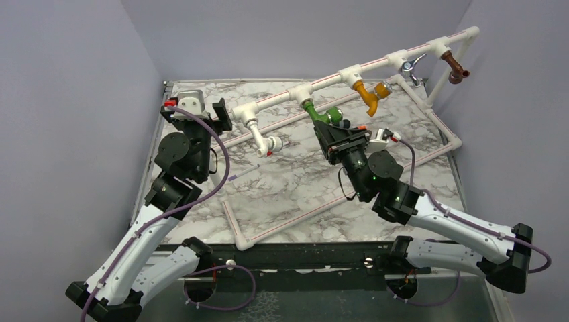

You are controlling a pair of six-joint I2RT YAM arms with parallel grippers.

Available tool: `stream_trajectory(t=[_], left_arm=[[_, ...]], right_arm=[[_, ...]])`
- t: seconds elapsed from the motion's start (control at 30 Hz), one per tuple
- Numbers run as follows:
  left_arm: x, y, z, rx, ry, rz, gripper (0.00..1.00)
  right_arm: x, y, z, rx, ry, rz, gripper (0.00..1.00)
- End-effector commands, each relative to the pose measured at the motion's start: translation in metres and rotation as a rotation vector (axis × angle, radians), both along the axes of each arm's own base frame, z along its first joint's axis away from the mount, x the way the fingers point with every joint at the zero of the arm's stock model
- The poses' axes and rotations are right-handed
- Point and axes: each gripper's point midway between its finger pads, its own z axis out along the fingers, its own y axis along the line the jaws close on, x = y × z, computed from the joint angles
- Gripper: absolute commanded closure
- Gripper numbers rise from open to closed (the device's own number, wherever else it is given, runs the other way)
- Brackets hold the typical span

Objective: Install the water faucets

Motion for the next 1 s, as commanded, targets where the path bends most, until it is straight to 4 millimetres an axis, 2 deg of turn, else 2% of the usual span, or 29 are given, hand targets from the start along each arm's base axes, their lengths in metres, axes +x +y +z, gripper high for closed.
stream_trajectory(t=[0.0,0.23,0.4,0.57,0.8,0.97], left_arm=[[0.002,-0.008,-0.036,0.036,0.106,-0.025,0.17],[0.001,-0.007,-0.036,0.035,0.104,-0.023,0.17],[0.002,-0.008,-0.036,0.034,0.106,-0.026,0.17],[0.002,-0.008,-0.037,0.036,0.109,-0.027,0.17],[0.003,-0.008,-0.038,0.039,0.113,-0.023,0.17],[0.002,-0.008,-0.037,0.038,0.112,-0.021,0.17]], right_arm=[[0.016,-0.016,-0.019,0.089,0.126,-0.089,0.99],[0.019,-0.026,-0.032,0.183,0.180,-0.103,0.99],[0.020,-0.018,-0.041,0.263,0.209,-0.065,1.00],[0.023,-0.011,-0.042,0.307,0.222,-0.039,1.00],[0.024,-0.015,-0.043,0.281,0.222,-0.059,0.99],[0.023,-0.022,-0.041,0.262,0.209,-0.079,0.79]])
